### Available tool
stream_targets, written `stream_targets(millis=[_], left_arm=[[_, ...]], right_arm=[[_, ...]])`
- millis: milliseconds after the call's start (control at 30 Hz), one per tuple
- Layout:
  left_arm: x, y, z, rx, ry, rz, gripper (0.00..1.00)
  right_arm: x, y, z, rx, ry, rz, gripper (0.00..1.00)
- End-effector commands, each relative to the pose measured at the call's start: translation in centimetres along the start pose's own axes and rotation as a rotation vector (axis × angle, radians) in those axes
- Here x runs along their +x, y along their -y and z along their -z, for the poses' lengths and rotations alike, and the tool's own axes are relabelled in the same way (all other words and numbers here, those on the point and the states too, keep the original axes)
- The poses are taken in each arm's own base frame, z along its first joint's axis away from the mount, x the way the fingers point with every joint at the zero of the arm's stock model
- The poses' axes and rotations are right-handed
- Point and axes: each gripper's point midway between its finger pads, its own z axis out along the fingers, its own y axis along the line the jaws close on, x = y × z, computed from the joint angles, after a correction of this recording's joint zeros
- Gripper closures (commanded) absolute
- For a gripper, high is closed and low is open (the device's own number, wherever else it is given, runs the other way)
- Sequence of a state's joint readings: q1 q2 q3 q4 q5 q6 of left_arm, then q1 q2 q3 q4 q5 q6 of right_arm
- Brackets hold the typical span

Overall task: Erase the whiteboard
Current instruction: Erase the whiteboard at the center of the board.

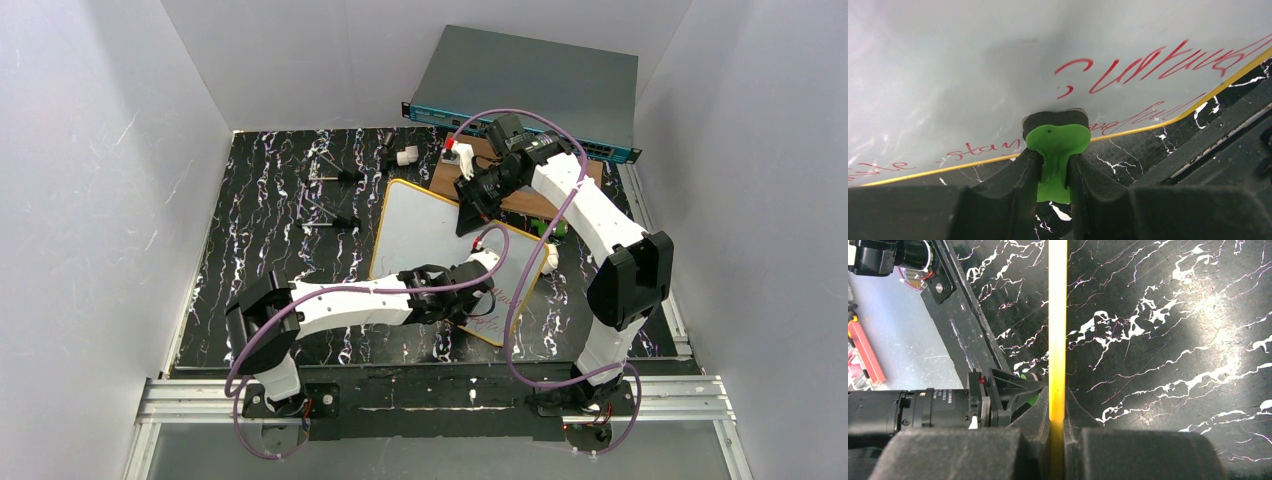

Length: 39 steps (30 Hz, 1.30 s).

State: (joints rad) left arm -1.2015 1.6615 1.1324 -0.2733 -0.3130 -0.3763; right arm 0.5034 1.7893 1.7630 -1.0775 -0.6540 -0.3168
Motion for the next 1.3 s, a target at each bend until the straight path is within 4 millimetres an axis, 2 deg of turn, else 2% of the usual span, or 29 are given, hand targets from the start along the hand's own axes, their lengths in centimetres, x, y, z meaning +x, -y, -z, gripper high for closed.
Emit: stream_targets(millis=[0, 300, 500, 667, 800, 1000, 1167, 1267], left_arm=[[-7.6, -1.4, 1.6, -0.083, 0.209, 0.038, 1.0], [-11.7, -2.2, 4.3, -0.08, 0.326, 0.055, 1.0], [-12.1, -3.2, 6.5, -0.074, 0.409, 0.095, 1.0], [-11.0, -3.5, 7.8, -0.039, 0.431, 0.113, 1.0], [-8.4, -3.2, 7.1, -0.001, 0.371, 0.11, 1.0], [-4.3, -0.4, 5.3, 0.127, 0.245, 0.128, 1.0], [-2.3, 2.0, 3.9, 0.162, 0.169, 0.094, 1.0], [-1.5, 2.7, 2.8, 0.142, 0.125, 0.069, 1.0]], right_arm=[[0.0, -1.0, -0.6, -0.043, 0.0, 0.026, 0.99], [0.0, -1.0, -0.6, -0.037, 0.001, 0.029, 0.99], [0.1, -1.0, -0.5, -0.034, 0.001, 0.028, 0.99], [0.1, -0.9, -0.6, -0.037, -0.002, 0.026, 0.99], [0.0, -0.9, -0.6, -0.037, -0.002, 0.026, 0.99], [0.1, -0.8, -0.8, -0.038, -0.005, 0.023, 0.99], [0.1, -0.8, -0.8, -0.04, -0.008, 0.021, 0.99], [0.1, -0.8, -0.8, -0.037, -0.006, 0.023, 0.99]])
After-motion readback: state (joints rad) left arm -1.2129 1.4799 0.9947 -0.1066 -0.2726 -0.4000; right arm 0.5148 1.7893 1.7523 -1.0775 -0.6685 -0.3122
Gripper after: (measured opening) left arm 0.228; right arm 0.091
